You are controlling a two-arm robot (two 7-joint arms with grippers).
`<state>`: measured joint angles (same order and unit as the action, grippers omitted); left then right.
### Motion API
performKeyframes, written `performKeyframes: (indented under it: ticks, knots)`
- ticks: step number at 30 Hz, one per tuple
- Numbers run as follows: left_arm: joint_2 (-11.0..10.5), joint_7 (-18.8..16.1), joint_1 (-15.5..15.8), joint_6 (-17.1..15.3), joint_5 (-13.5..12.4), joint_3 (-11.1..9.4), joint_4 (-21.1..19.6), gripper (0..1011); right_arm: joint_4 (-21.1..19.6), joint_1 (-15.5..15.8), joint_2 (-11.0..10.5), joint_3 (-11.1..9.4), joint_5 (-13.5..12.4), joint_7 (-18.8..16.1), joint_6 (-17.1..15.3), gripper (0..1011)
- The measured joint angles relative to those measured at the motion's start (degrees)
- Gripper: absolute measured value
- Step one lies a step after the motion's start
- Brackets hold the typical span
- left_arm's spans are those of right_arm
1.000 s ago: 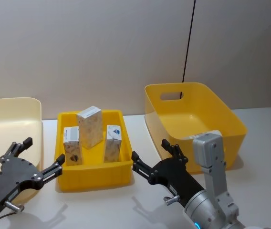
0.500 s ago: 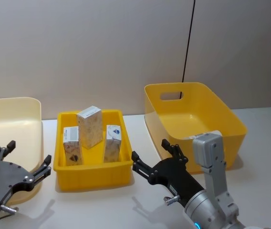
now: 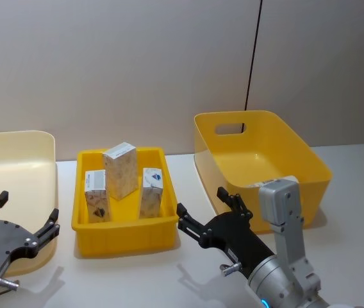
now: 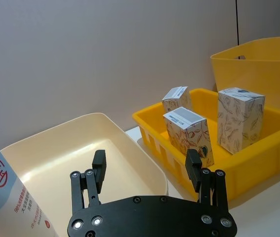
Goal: Bimanual collaborative sorting of washing and personal care products
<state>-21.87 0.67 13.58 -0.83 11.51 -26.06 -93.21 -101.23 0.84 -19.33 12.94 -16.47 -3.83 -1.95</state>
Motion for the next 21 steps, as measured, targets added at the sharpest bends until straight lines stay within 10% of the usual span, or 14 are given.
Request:
performKeyframes:
  ticks: [21]
  knots:
    - [0.0,-0.1,0.0,0.0,0.0,0.0,0.0,1003,1.6,-1.9,0.4,0.0,-0.2,-1.8,-0.7,1001]
